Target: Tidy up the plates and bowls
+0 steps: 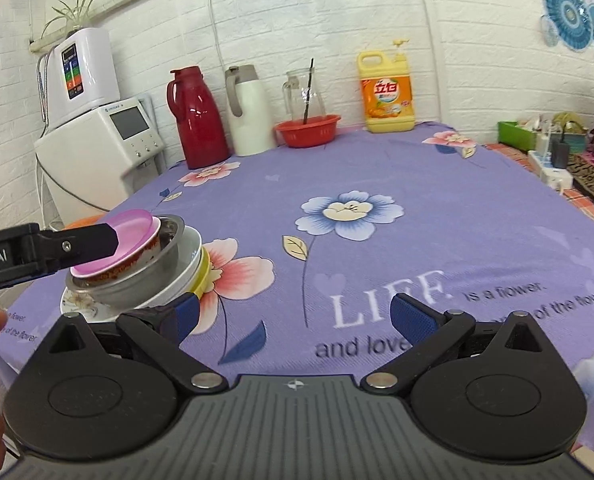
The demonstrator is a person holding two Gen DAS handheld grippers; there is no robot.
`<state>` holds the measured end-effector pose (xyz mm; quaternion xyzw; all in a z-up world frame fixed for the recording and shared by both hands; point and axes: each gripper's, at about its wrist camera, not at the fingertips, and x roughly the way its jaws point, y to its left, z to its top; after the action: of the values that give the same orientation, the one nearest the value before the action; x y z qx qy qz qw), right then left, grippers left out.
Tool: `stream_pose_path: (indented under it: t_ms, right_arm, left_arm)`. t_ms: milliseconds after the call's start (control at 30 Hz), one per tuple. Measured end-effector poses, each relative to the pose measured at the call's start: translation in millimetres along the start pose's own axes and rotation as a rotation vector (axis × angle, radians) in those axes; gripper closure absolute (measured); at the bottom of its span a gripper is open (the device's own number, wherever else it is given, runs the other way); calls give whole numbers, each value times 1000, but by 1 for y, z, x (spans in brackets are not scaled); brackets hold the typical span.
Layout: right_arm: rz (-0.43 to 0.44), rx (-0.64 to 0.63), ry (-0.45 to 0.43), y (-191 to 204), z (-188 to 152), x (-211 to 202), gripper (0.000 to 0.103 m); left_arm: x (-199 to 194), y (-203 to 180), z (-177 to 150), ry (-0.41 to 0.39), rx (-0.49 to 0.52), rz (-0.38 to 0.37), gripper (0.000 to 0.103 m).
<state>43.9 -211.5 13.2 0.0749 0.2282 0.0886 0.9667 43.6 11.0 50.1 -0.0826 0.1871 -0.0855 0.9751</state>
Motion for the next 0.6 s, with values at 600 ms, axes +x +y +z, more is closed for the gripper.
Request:
stream_pose_path:
  t_ms: [600]
  right_arm:
    - [-74, -54, -76, 7, -34, -45, 0]
  left_arm:
    - [-56, -24, -51, -32, 119, 49, 5]
